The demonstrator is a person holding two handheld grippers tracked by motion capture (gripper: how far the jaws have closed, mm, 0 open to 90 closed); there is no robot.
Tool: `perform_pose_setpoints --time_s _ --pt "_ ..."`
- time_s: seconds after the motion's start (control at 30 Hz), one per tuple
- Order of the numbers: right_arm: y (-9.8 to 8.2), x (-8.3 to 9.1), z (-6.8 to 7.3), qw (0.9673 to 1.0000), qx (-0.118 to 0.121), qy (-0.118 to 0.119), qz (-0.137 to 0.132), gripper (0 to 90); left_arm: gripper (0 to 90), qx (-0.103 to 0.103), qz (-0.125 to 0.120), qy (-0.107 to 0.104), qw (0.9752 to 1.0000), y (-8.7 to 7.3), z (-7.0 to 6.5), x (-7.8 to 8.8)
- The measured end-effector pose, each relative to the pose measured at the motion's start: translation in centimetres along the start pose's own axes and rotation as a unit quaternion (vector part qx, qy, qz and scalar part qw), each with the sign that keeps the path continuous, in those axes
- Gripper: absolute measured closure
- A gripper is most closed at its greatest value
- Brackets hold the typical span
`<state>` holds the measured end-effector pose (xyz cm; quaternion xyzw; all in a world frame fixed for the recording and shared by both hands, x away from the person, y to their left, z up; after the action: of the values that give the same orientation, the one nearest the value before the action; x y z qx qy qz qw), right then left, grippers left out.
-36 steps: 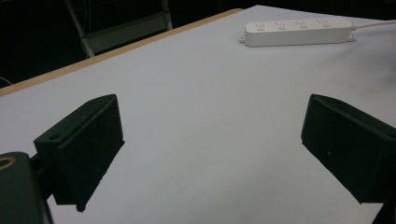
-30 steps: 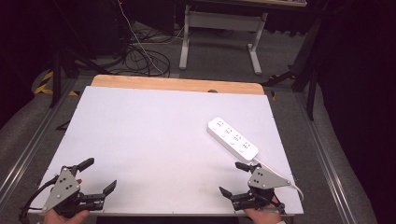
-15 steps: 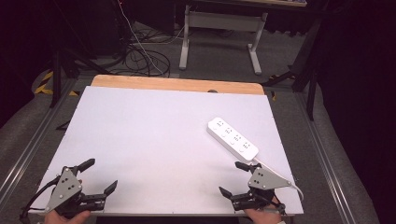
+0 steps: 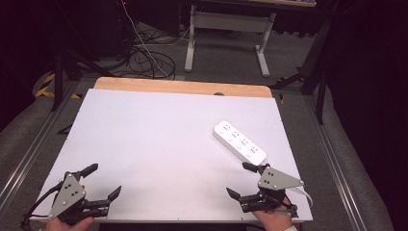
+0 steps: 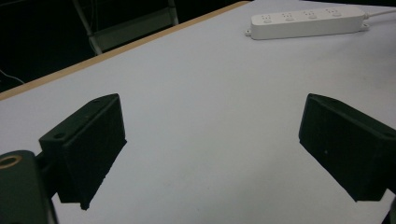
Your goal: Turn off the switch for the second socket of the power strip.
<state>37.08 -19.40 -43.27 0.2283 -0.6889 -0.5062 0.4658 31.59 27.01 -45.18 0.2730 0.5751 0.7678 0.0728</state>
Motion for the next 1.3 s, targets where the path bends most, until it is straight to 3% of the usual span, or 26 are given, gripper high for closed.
perform_pose_setpoints --time_s 0.7,1.03,1.3 --pt "2.9 -0.2 -2.1 0.9998 -0.002 -0.020 -0.006 12.0 7.8 -0.002 -0.002 0.003 1.0000 0.0 0.1 0.0" --pt "3.3 -0.3 -3.4 0.9995 -0.013 -0.028 -0.009 11.7 7.8 -0.001 -0.001 0.001 1.0000 0.0 0.0 0.0" --pt "3.4 -0.8 -4.8 0.9992 -0.027 -0.029 0.004 10.7 7.8 -0.001 0.003 -0.002 1.0000 0.0 0.0 0.0"
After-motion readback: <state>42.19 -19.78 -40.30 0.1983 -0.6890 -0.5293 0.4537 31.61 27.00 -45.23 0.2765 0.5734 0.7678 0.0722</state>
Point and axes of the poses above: each handheld gripper's, and its own axes: x roughly backward along the jaws, y roughly out of its top, z roughly to its left, the point moved 2 cm from there along -x, roughly forward along the jaws, and after that the axes turned 5 degrees about y, right-handed, at the moved point
